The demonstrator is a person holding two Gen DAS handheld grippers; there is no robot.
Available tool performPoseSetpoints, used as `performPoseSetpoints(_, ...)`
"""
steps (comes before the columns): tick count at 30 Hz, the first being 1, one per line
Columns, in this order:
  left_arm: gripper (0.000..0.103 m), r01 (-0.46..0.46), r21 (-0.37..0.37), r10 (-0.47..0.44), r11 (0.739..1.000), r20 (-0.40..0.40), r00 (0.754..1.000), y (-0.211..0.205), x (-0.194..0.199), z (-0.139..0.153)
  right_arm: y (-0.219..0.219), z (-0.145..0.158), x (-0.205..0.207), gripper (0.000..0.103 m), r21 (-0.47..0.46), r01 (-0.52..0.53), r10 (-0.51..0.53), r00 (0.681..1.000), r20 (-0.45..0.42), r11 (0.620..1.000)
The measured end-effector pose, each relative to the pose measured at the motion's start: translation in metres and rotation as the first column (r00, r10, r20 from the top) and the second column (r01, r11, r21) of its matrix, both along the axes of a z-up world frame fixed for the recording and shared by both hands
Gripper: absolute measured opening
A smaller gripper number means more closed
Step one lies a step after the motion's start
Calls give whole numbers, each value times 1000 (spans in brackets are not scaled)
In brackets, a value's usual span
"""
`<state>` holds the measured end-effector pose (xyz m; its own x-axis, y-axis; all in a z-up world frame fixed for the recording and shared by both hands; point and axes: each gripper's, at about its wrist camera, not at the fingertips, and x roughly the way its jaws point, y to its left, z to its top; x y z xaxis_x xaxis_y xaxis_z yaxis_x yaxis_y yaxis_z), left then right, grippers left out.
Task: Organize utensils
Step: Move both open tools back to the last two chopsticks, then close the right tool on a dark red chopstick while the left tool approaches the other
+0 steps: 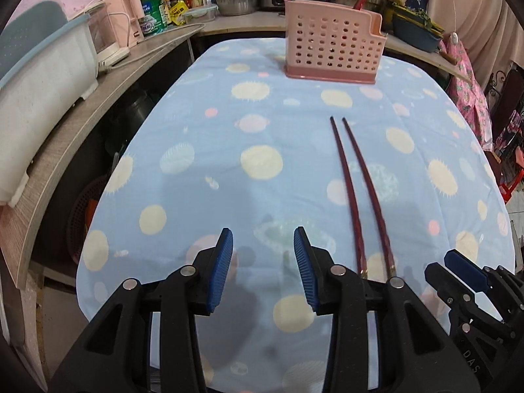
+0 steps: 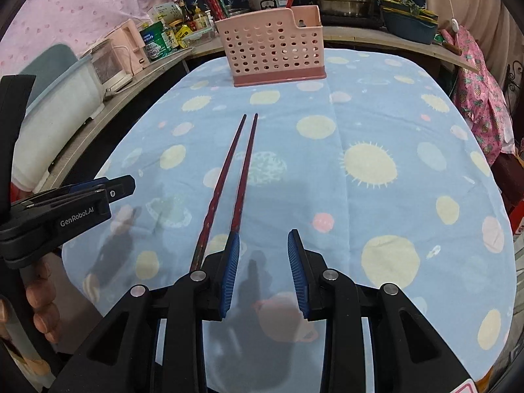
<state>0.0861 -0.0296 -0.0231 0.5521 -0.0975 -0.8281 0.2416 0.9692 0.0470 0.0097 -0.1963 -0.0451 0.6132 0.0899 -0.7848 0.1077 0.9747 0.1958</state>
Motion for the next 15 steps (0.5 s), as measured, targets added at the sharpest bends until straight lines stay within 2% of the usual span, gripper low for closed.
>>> performPoseSetpoints(5,39,0,6,0,1000,-11,1000,6,-8,-9,16,-11,-6,30,-3,-34,34,999,-18,999)
performPoseSetpoints(7,48,0,5,0,1000,-8,1000,8,-12,-10,20,-13,-6,30,-4,-44,43,999,-22,999)
performPoseSetpoints(9,51,4,7,-4,1000,-2,1000,9,-15,-11,25,-16,-5,30,-7,-51,51,998,-24,999)
performPoseSetpoints(15,52,12,18,-12,1000,-9,1000,8,-18,-16,32,-24,0,25,-17,-71,70,997,-40,997)
